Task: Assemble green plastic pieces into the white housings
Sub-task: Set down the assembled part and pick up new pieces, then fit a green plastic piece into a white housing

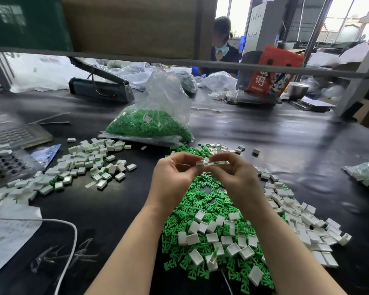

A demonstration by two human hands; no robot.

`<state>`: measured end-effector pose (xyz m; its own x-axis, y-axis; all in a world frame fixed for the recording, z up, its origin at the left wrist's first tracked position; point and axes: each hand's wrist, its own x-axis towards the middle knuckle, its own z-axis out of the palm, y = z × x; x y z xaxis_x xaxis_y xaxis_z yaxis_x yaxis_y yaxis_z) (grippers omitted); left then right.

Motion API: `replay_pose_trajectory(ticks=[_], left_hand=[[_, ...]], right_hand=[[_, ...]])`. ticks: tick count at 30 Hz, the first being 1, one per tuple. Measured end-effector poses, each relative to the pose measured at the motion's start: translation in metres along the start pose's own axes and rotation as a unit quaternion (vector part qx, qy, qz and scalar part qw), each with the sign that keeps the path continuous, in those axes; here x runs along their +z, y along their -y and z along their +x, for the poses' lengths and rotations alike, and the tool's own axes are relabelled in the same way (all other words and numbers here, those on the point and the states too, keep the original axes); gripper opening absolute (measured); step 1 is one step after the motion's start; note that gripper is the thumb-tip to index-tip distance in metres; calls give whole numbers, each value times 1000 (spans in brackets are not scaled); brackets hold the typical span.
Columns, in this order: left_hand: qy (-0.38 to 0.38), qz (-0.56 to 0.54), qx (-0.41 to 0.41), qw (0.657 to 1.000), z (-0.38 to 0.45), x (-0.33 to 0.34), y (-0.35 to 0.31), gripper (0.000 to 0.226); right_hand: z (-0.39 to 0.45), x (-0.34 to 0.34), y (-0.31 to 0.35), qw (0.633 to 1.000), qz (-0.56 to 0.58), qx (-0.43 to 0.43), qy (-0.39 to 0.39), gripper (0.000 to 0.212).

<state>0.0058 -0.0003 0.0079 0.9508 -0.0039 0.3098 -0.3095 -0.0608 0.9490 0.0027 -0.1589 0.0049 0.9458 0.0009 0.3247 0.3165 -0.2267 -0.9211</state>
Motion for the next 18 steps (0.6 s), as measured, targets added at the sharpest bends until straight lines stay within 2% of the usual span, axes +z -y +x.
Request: replay_pose_trajectory(ticks=[3,6,8,13,18], left_hand=[[-9,12,20,1000,0,0,0,11],[-18,8,13,1000,1,-3,2,9],[-24,-6,0,1000,2,-5,2,7],[-38,-82,-46,995,4,-9,1,9],[-41,-97,-64,992,5,-11,2,9]], right_hand=[[1,-1,-9,980,-189,-6,58,20],[-2,9,-16,913,-378,-2,156,30],[-4,15,-18,877,-443,-16,188,30],[-4,14,-14,874,-453,-37,174,17],[-4,15,-12,881,-437,-17,179,14]])
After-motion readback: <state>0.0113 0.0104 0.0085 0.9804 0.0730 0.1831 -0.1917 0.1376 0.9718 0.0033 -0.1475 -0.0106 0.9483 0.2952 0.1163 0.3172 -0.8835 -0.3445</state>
